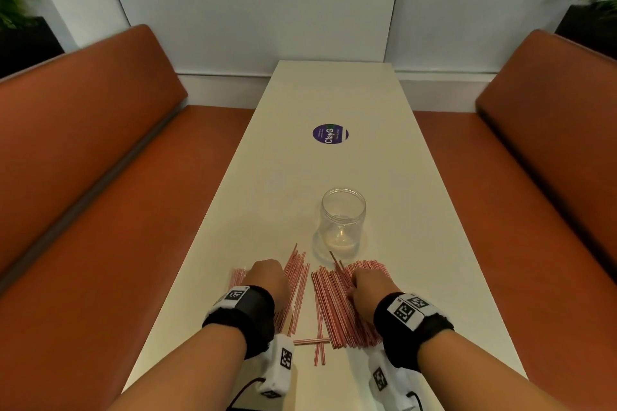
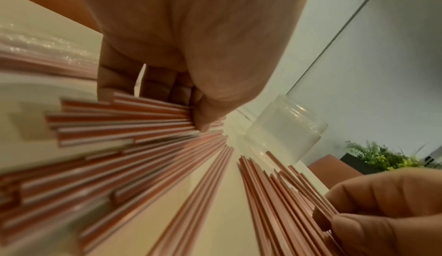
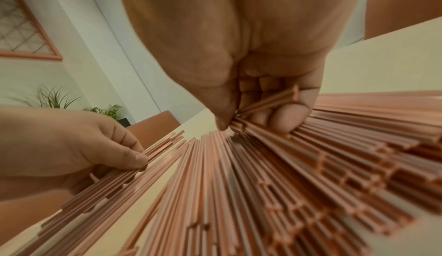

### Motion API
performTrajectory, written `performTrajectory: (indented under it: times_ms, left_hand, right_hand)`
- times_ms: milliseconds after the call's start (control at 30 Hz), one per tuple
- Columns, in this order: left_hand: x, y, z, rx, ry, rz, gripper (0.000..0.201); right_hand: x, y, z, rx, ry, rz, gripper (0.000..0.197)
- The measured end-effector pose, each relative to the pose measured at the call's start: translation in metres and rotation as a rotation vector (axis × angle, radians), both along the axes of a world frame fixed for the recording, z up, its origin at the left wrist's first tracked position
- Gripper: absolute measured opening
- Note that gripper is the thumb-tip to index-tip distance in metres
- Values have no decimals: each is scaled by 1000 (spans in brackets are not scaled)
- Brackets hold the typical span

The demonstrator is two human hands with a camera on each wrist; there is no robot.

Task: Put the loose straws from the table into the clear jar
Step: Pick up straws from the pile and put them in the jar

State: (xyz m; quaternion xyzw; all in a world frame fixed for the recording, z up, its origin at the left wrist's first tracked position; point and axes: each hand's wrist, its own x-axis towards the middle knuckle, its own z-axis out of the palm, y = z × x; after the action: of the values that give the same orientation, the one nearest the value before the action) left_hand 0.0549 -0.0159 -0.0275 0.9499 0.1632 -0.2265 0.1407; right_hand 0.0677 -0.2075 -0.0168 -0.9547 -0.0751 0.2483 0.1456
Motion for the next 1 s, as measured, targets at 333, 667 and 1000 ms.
performTrajectory:
  times_ms: [333, 667, 1000]
  left_hand:
    - [6, 14, 16, -754, -278, 423, 21]
    - [97, -44, 98, -1337, -536, 327, 24]
    - [123, -86, 61, -1084, -524, 176, 24]
  right_hand:
    - [3, -19, 16, 343, -12, -182, 14]
    - [17, -34, 23, 655, -130, -395, 28]
    - [21, -42, 16, 730, -118, -455, 23]
